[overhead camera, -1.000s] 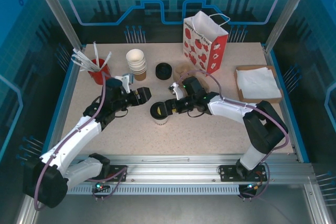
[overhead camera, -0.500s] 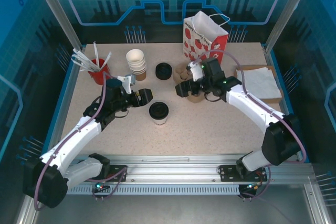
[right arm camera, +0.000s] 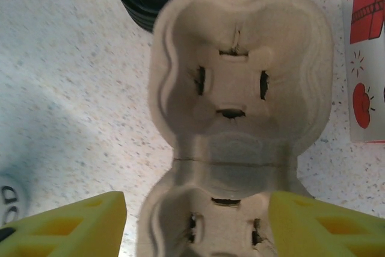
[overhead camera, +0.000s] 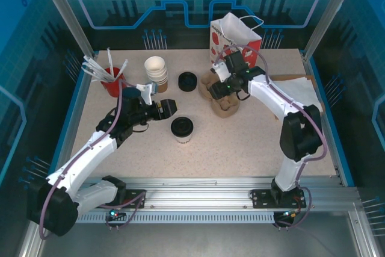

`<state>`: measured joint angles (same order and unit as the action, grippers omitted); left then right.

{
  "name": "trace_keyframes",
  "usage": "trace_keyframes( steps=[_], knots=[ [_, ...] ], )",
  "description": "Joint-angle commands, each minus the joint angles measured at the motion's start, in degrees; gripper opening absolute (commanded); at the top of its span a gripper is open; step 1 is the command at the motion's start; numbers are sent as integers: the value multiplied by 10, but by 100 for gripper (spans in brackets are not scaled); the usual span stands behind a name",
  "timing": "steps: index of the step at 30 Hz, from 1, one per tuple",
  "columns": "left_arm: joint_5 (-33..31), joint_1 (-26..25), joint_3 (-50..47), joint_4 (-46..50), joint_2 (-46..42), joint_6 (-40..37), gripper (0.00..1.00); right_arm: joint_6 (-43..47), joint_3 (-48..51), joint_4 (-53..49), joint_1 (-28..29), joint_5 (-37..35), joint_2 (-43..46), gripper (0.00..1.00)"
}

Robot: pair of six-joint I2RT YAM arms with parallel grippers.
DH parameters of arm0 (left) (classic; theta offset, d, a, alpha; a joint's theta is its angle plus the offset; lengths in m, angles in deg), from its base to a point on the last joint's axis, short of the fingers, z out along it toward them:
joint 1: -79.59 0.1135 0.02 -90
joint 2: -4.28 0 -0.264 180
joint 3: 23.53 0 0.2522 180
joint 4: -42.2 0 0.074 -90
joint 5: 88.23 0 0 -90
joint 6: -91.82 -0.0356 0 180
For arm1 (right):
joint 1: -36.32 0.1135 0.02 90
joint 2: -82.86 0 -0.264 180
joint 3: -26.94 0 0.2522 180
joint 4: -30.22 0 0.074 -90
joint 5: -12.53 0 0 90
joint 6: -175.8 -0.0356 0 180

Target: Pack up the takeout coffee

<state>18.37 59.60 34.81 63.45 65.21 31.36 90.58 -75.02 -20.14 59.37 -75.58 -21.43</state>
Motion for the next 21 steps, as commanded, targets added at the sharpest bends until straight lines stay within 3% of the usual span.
trace_keyframes(
  steps=[1, 21],
  knots=[
    [10, -3, 21, 9, 1, -18, 76, 28, -49, -58, -12, -20, -32, 61],
    [10, -5, 18, 11, 2, -19, 76, 28, -144, -121, -13, -37, -127, 54]
  ],
)
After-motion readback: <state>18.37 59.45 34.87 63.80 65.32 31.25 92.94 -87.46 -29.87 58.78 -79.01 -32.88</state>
